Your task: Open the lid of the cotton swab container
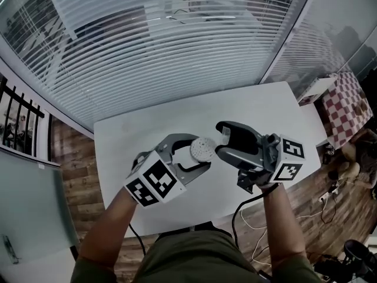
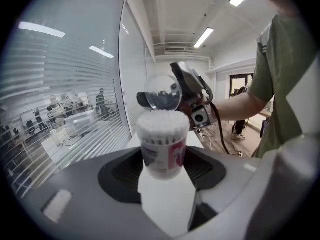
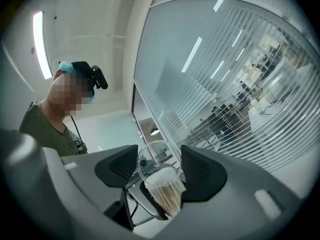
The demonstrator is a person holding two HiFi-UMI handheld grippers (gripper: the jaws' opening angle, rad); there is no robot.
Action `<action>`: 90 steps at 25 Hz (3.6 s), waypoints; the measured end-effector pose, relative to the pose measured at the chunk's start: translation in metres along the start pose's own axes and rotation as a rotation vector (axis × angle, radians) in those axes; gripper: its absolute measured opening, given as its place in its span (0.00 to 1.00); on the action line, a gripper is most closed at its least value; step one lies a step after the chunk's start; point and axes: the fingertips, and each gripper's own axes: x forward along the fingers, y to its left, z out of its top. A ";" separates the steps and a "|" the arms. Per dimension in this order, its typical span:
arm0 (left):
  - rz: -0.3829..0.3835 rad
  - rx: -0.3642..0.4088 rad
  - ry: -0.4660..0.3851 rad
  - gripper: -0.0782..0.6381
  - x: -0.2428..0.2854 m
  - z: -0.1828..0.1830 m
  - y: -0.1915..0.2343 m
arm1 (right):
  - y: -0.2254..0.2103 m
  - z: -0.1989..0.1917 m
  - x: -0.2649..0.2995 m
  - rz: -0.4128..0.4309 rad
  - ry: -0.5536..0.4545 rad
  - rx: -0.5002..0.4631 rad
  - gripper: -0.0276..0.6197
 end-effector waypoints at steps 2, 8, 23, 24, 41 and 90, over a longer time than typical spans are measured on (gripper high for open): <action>0.004 -0.003 0.001 0.47 0.002 0.002 -0.001 | -0.004 0.001 -0.007 -0.001 -0.039 0.029 0.46; 0.009 -0.022 -0.017 0.47 0.010 0.009 -0.007 | -0.008 0.006 -0.025 0.014 -0.106 0.094 0.46; 0.027 -0.104 -0.135 0.47 0.013 0.030 -0.006 | -0.012 0.027 -0.039 0.072 -0.304 0.198 0.46; 0.029 -0.104 -0.136 0.47 0.012 0.031 -0.006 | -0.011 0.028 -0.039 0.068 -0.303 0.196 0.46; 0.088 -0.113 -0.162 0.47 0.002 0.030 0.005 | -0.024 0.016 -0.062 -0.024 -0.295 0.211 0.46; 0.116 -0.100 -0.152 0.47 -0.009 0.007 0.014 | -0.016 -0.024 -0.104 -0.150 -0.264 0.242 0.36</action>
